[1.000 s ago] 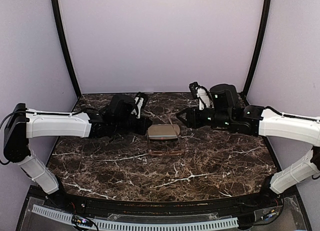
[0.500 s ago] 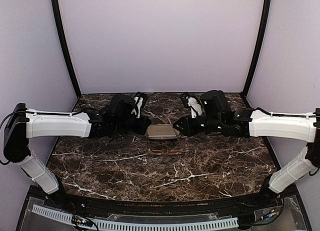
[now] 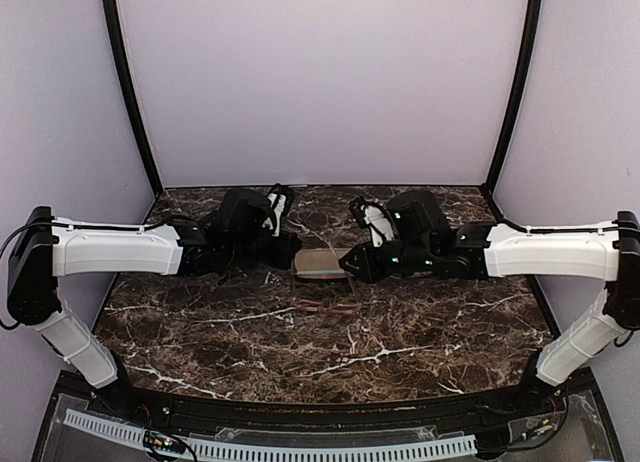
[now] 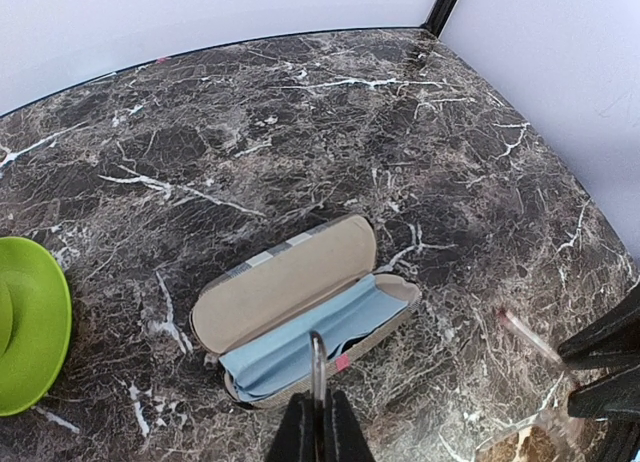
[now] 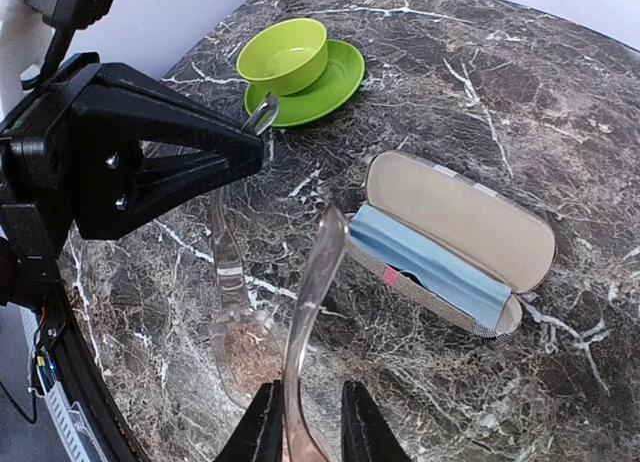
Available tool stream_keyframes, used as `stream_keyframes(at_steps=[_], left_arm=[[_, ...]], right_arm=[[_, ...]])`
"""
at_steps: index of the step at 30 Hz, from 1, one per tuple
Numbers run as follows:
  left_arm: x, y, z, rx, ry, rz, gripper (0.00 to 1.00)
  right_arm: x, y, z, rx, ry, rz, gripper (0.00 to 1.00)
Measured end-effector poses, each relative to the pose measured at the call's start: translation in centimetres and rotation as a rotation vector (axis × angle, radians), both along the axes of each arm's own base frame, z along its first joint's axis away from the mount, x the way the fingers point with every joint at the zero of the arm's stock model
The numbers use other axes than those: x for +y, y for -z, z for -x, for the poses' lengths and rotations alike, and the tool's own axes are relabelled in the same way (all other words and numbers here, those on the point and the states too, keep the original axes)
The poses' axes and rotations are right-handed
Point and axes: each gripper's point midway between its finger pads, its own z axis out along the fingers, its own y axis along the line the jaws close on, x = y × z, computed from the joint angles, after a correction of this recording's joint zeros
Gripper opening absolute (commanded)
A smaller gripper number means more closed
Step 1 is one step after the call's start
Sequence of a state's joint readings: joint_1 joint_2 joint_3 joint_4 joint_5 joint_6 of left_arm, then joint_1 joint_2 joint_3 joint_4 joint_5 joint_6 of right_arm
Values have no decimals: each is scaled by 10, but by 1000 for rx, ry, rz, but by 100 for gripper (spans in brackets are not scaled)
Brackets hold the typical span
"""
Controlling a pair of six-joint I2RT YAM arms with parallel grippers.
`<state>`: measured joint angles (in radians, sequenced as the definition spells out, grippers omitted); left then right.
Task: Organize the sunglasses
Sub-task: Fold the right temple of the sunglasses with the sunglasses.
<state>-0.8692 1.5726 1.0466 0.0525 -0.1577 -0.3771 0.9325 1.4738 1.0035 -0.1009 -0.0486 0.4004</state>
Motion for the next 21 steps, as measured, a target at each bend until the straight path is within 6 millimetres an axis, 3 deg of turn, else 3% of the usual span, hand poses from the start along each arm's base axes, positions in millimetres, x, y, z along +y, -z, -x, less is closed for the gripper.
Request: stream_keyframes(at_steps=[14,21], left_arm=[[-1,-1,2,-2,4,3,0],[-1,-1,2,-2,4,3,0]], right_arm=[[19,29,13,50,-42,28,20],[36,53,24,71,-81,89,23]])
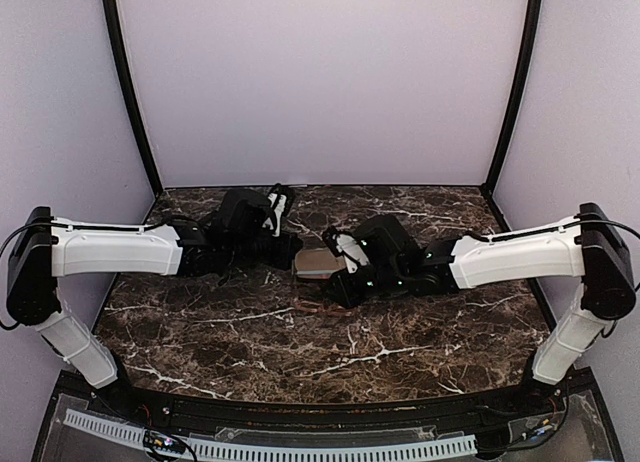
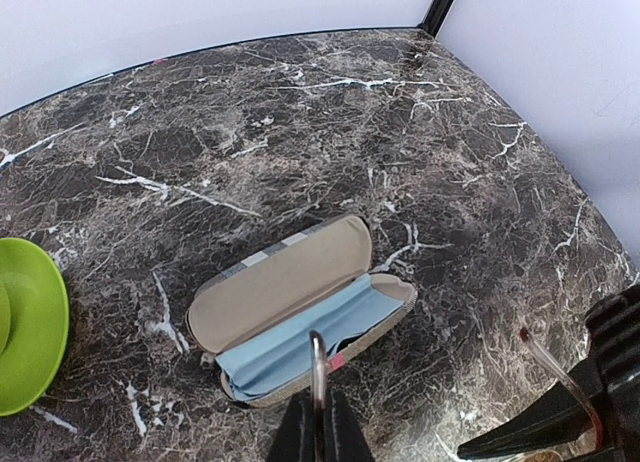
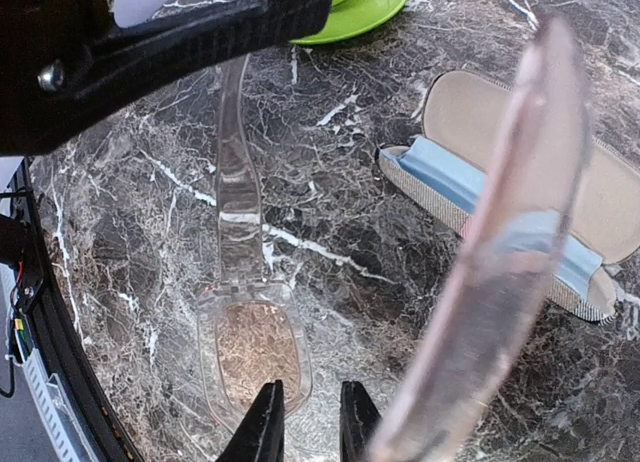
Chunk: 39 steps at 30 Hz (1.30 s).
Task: Organize the sunglasses
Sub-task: Fold the right temple of the sunglasses with the sunglasses.
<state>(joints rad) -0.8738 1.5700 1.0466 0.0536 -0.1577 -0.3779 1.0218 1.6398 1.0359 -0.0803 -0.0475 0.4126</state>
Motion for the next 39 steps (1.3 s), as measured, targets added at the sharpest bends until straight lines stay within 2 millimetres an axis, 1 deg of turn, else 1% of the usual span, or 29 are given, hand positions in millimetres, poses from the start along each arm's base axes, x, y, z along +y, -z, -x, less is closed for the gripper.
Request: stream_keyframes(at_steps=[2,3,6,7,10,11,13,15,17,20,24,27,34,39], left_arm=[[0,0,0,0,0,0,0],[0,0,0,0,0,0,0],[0,0,0,0,0,0,0],[0,0,0,0,-1,0,0],[0,1,0,0,-1,0,0],[0,2,0,1,-1,0,0],[1,4,1,5,-1,-5,0],[2,6,2,8,-1,-8,0],[3,7,2,10,-2,-9,0],[3,7,2,11,-2,-9,0],[2,7,2,10,-2,-8,0],[2,7,2,10,-2,-8,0],[2,7,2,9,-2,-6,0],[1,5,1,5,-1,-1,0]], right_arm=[[1,6,2,3,-9,18,30],[0,7,3,4,-12,26,36],[-1,4,1,-9,-6,37,61],[-2,3,0,-9,2,34,67],[-5,-12,-3,-45,9,20,79],[-7,-18,-4,-51,17,9,81],[-11,-38,-8,-82,27,-23,81],[-16,-56,-14,-107,48,-56,79],[-21,-69,-21,-125,72,-78,72],[-28,-78,-29,-127,93,-102,62],[-32,-77,-34,-91,101,-121,45],[-31,-74,-35,-66,96,-130,37],[-22,-64,-32,-4,65,-155,25],[-17,-59,-30,22,48,-167,18]])
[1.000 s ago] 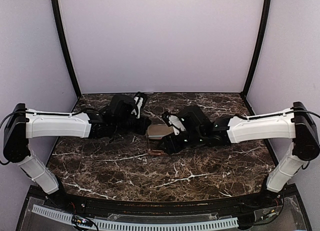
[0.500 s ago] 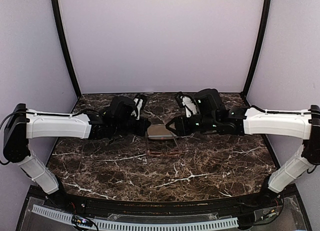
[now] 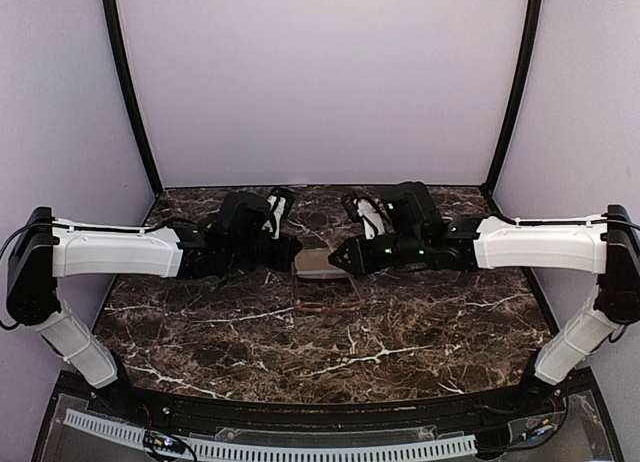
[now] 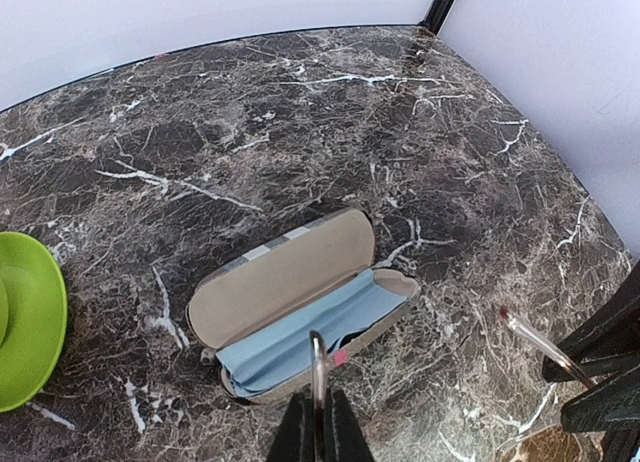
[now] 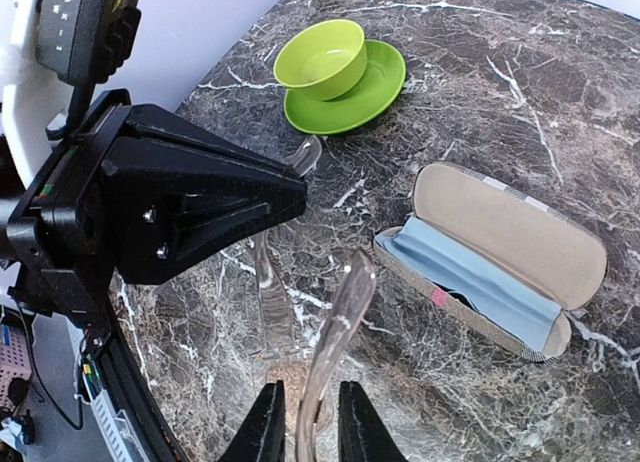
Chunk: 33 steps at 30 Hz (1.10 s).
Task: Organize the sunglasses
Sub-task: Fold the right temple of the sunglasses with the sunglasses.
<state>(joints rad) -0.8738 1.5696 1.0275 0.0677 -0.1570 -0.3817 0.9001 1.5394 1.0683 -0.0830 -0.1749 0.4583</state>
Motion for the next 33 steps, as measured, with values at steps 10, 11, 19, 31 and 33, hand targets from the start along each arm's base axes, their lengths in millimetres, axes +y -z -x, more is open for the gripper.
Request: stream_keyframes(at_steps=[10,11,19,31,33], left_arm=[[-1,-1,0,0,-2,8,0],[-1,-1,0,0,-2,8,0],[-1,-1,0,0,-3,8,0],[-1,0,0,1,-2,6,0],[-1,0,0,1,-2,7,0]], right_arm=[[5,-3,1,6,-14,-28,6],[6,-1,0,9,-14,-25,5],[10,17,1,27,-25,7,6],[31,49,16,83,-90,24,12],[36,52,18,93,-100,13,14]])
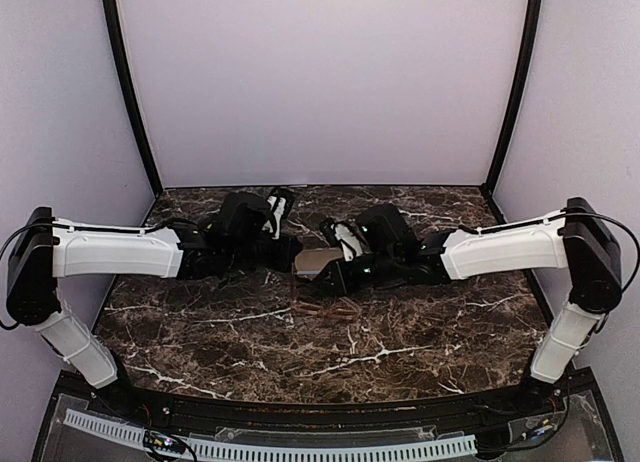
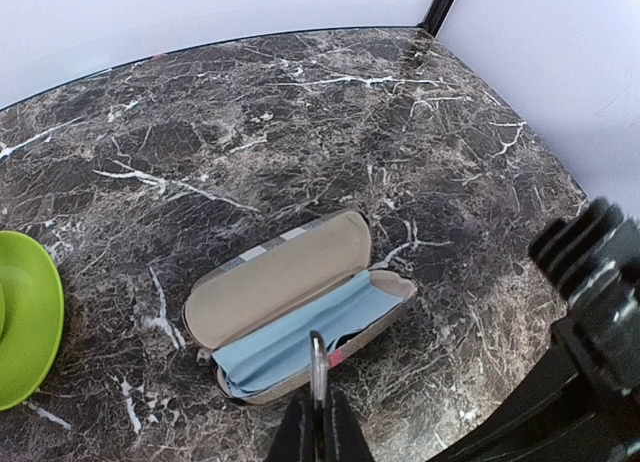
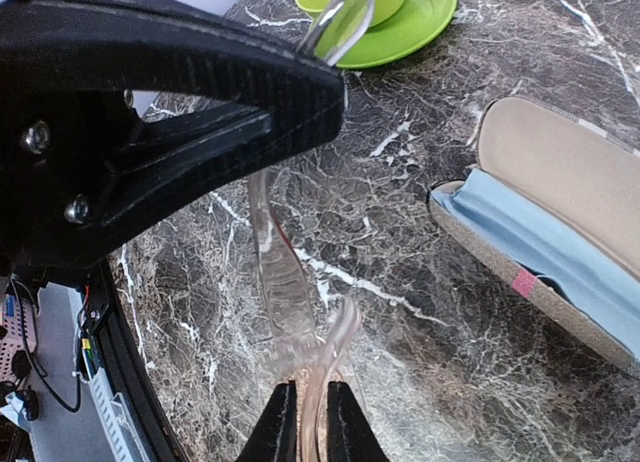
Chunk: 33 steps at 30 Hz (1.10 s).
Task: Organize the sunglasses
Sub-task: Fold the right temple of the sunglasses with the sunglasses.
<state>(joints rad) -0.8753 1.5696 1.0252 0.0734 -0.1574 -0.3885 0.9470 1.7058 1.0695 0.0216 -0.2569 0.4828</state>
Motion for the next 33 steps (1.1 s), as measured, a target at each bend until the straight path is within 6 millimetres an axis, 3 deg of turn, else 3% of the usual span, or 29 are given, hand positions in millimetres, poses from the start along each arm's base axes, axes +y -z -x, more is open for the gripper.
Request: stream_keyframes(at_steps=[10,17,20,25,29,33], left_arm=[[-1,-2,-1,-5,-6,20,0],[1,5,1,3,-7,11,0],[3,9,2,7,-8,7,0],[5,13,3,11,-11,-1,0],[7,13,2,5,-17,-14,0],[12,8,3,-7,-22,-40,0]], right_arm=[[17,14,14,53,-33,-33,17],[16,11,10,45,-22,-39,34],[11,1,5,27,-6,-46,44],[-8,-36,-10,-39,54,-77,62],[-27,-71,-15,-99,93,-116,84],[-37,-76,-9,-86,87,-120,95]])
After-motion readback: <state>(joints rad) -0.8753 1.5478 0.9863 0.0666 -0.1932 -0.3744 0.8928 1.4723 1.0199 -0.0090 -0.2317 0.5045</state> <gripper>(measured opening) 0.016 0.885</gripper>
